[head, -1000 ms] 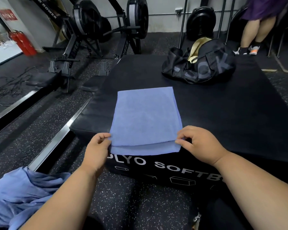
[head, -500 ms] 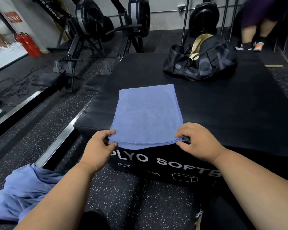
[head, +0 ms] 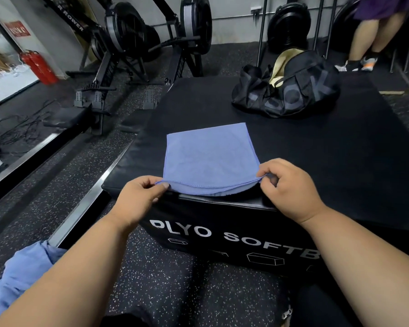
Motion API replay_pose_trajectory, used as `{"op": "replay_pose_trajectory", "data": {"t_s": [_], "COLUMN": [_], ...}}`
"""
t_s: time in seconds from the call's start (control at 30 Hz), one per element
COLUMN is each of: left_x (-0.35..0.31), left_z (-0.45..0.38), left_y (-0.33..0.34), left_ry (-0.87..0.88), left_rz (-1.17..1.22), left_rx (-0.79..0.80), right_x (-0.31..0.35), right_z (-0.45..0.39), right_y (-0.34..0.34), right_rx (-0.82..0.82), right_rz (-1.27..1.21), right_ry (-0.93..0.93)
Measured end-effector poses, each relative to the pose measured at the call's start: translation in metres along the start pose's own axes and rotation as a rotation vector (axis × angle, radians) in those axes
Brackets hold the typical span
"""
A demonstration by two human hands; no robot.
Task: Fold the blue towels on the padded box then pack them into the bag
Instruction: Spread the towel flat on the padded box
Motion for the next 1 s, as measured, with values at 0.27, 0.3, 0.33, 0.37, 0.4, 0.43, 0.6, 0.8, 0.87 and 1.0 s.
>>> {"op": "replay_pose_trajectory", "data": {"t_s": [0.27, 0.3, 0.33, 0.37, 0.4, 0.43, 0.6, 0.8, 0.87, 1.0], "left_x": [-0.062, -0.081, -0.101, -0.123, -0.144, -0.165, -0.190, -0.060, -0.023, -0.004], "left_z": [-0.068, -0.078, -0.085, -0.091, -0.095, -0.096, -0.086, -0.049, -0.036, -0.027], "left_y": [-0.006, -0.008, -0.012, -0.016, -0.022, -0.027, -0.044, 0.001, 0.016, 0.026], "left_ry": [0.051, 0.083, 0.120, 0.164, 0.215, 0.271, 0.439, 0.318, 0.289, 0.359], "left_rz": [0.026, 0.048, 0.068, 0.095, 0.130, 0.168, 0.134, -0.414, -0.544, -0.595], "left_rx": [0.022, 0.006, -0.015, -0.035, -0.054, -0.069, -0.103, -0.019, 0.032, 0.069], "right_x": [-0.015, -0.011, -0.003, 0.006, 0.016, 0.028, 0.061, 0.004, -0.022, -0.045], "right_z": [-0.056, -0.071, -0.087, -0.103, -0.119, -0.134, -0.154, -0.059, -0.028, -0.011], "right_y": [0.000, -0.006, -0.014, -0.025, -0.038, -0.051, -0.093, -0.030, -0.005, -0.003], "right_rx": [-0.107, -0.145, -0.182, -0.220, -0.258, -0.296, -0.362, 0.045, 0.229, 0.269], "right_rz": [-0.258, -0.260, -0.259, -0.258, -0.255, -0.251, -0.154, 0.122, 0.164, 0.139], "right_ry": [0.252, 0.233, 0.204, 0.166, 0.123, 0.079, -0.048, 0.038, 0.096, 0.140]}}
Point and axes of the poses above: each hand's wrist, its own z-axis away from the middle knuckle, its own y-axis out of the palm, x = y × z, the point moved 7 cm from there along -z, towards the middle knuckle, and after that the axes turned 3 degrees about -z, right-handed, at the moved point
